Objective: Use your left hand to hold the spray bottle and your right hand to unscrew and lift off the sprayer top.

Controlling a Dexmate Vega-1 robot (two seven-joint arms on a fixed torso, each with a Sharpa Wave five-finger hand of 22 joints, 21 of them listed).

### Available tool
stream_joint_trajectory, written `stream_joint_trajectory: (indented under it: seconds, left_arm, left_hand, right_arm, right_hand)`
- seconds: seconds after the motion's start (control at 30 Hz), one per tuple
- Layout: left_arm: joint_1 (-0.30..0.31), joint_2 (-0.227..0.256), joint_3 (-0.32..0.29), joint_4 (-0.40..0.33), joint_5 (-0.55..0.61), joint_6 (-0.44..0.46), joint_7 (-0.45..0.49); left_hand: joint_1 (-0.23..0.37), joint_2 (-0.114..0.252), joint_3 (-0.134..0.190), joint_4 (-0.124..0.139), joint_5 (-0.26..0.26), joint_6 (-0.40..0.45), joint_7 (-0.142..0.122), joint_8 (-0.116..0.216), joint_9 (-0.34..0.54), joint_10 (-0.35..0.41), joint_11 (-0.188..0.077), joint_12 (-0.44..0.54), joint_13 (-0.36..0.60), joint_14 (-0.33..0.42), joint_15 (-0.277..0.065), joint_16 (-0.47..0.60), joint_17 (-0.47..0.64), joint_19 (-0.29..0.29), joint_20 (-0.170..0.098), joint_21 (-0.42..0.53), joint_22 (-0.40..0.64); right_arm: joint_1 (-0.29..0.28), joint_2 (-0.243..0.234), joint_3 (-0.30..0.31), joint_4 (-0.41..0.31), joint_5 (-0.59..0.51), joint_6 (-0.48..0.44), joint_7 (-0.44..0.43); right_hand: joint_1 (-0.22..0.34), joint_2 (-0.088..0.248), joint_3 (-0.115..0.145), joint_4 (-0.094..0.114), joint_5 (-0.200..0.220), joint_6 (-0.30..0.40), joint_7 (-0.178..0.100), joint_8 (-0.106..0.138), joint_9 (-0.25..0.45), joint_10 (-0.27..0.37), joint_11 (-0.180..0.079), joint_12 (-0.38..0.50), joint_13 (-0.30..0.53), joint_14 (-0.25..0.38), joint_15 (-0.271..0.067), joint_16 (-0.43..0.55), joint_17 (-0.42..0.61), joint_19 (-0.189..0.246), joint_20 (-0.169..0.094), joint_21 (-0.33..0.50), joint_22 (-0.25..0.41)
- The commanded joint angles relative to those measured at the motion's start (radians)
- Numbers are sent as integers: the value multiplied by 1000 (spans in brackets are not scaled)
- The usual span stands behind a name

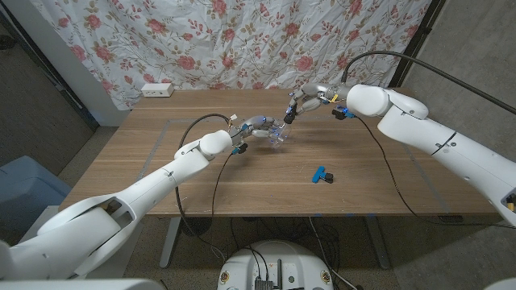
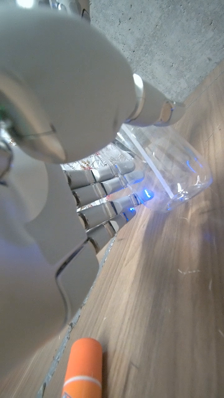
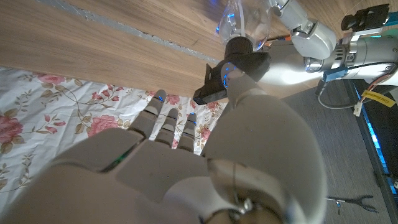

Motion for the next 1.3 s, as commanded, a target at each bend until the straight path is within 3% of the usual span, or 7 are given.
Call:
stream_joint_trajectory:
  seconds: [0.03,0.47,1.3]
  left_arm:
    - [-2,-7,-2,23,-5,-22,3]
    - [-1,-11,-3,34,-8,-33,7]
    - [31,2,-10,-13,-2,-20,33]
  left_hand:
    - [80,94,3,7,8,11,-7,117,1,58,-54,5,24,11,-149,-2,3,6,-75,-3,4]
    - [74,97,3,9,8,12,-9,121,-1,60,-52,5,26,12,-148,-8,1,6,-74,-3,4]
    - [68,98,2,9,7,22,-14,132,-5,65,-59,4,31,15,-147,-14,-1,9,-75,-3,4]
  right_arm:
    - [16,13,-15,7,-13,-3,0]
    - [24,13,-17,12,-25,16,0]
    - [-15,-39,61,-41,4,27,-24]
  right_hand:
    - [26,4,-3,-3,8,32,7,12,4,12,-6,8,0,6,-9,6,5,4,-7,2,3]
    - [102,6,11,-12,23,72,7,34,13,-1,-16,-6,0,-26,-6,-2,11,-19,-16,-3,3]
    - [142,-16,0,-1,23,11,7,-12,-19,-33,-4,-18,0,-63,17,-13,16,-46,-5,-3,4]
